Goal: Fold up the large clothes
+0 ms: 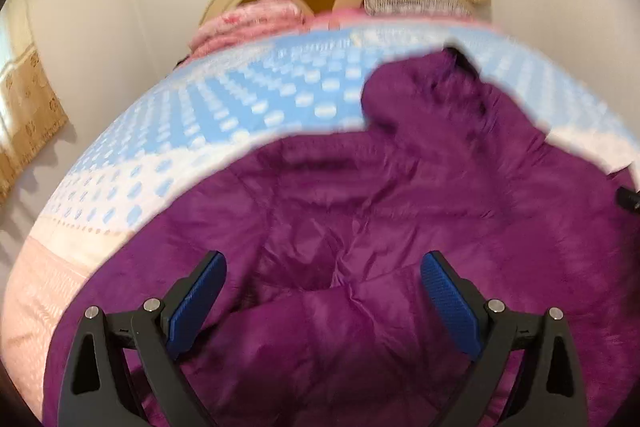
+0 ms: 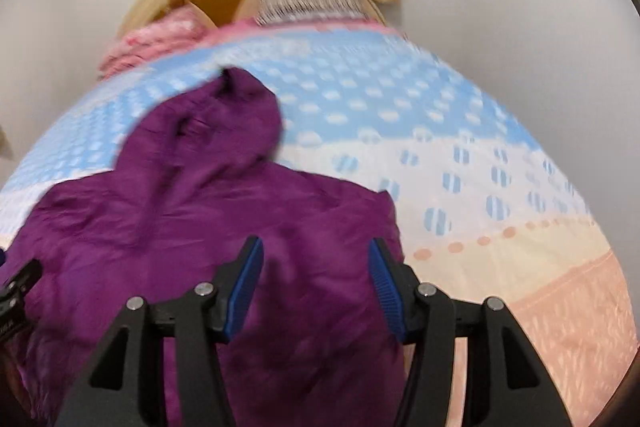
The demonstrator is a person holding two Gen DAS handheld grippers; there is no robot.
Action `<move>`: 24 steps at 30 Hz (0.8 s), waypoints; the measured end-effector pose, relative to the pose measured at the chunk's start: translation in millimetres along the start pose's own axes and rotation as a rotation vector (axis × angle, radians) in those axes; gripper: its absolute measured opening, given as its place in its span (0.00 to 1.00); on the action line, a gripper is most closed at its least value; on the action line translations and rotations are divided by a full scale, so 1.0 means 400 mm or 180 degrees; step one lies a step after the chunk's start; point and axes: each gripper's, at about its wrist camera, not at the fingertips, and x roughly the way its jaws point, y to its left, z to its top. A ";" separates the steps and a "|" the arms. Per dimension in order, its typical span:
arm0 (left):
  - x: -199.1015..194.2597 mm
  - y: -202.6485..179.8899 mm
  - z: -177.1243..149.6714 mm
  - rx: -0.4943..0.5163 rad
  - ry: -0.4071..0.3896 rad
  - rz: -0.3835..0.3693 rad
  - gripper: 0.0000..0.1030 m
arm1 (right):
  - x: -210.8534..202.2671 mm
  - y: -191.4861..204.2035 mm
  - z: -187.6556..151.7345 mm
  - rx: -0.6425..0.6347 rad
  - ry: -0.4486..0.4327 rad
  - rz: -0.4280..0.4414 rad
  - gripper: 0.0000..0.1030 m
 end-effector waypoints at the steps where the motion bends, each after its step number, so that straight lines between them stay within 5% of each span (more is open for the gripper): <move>1: 0.035 -0.011 -0.014 0.0057 0.0110 0.0052 0.95 | 0.034 -0.010 -0.007 0.0000 0.0094 -0.0046 0.56; 24: 0.058 -0.014 -0.038 0.0001 0.0105 0.0068 0.97 | 0.094 -0.020 -0.052 -0.0087 0.0115 -0.0108 0.61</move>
